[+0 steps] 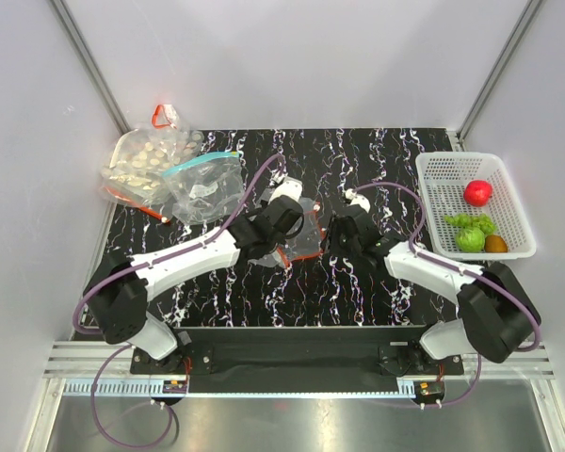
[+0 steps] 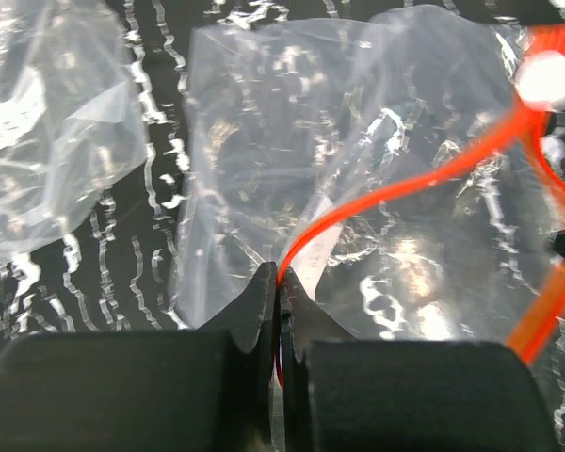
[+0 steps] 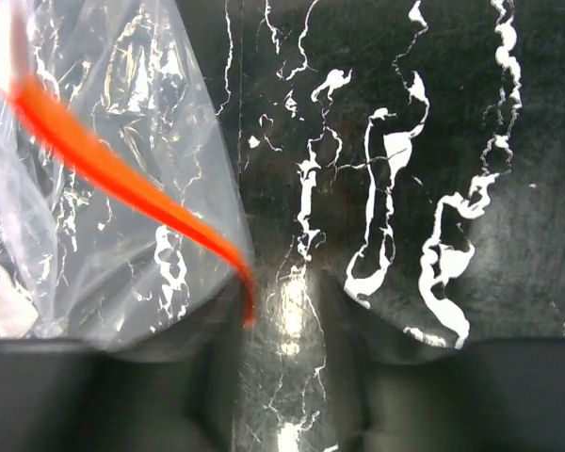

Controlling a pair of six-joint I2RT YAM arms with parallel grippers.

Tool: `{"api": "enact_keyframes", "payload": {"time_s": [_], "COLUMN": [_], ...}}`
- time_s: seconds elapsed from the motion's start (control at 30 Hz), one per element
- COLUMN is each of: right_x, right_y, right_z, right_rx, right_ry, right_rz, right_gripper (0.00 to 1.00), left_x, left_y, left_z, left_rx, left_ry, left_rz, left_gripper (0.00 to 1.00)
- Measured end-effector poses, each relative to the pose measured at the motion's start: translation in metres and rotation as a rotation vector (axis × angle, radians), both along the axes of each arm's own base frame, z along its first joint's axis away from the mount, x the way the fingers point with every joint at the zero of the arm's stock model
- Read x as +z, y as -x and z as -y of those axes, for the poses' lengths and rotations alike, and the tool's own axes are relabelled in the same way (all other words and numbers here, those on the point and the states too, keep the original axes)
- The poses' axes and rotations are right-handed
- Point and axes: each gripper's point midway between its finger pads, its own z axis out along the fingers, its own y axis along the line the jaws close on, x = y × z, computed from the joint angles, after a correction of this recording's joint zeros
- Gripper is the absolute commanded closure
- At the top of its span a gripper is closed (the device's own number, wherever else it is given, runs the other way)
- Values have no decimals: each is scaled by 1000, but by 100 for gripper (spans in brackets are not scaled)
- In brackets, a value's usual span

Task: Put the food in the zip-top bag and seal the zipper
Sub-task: Open the zipper of the food storage bag at the center of the board, then pick up the fake fruit from the bin.

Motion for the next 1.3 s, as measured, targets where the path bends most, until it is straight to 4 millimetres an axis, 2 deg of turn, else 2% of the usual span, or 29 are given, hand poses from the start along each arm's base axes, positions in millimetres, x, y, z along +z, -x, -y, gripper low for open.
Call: {"api": "enact_keyframes", "payload": {"time_s": [0.07,0.13,0.3,0.43,0.53,0.6,0.67,0.77,0.93,1.03,1.1,1.3], "right_x": [5,17,64,99,115,120,124,128,139,140,134,91], "right_y": [2,4,4,2,-13,-27,-36,-38,-30,-23,-23,-21], "right_z": [1,2,7,24,59,97,135,190,287,321,339,366], "right_rx": [12,32,58,23,-91,-209,-327,-495,-858,-1018,-1093,-1183], "right_ry": [0,-3,-19,-16,21,52,84,129,219,263,291,320], "right_rz": [12,39,136,206,213,205,193,160,110,51,-10,-188], "right_gripper": [41,36,20,20,18,15,8,0,0,0,0,0], "left_x": [0,-1,-3,-9,-11,-9,-8,-6,-10,-13,-14,-11], "left_y": [1,3,0,-3,-3,-4,-5,-5,-1,1,2,3], "left_z": [5,10,21,29,31,33,36,38,35,34,35,38], "left_rx": [-19,-36,-56,-62,-67,-71,-77,-87,-102,-108,-113,-129], "left_ry": [20,34,54,58,63,74,84,103,113,114,118,138], "left_rz": [-9,-20,-31,-43,-48,-42,-35,-21,-17,-23,-25,-23], "left_gripper": [100,100,100,100,100,100,100,100,100,100,100,100]}}
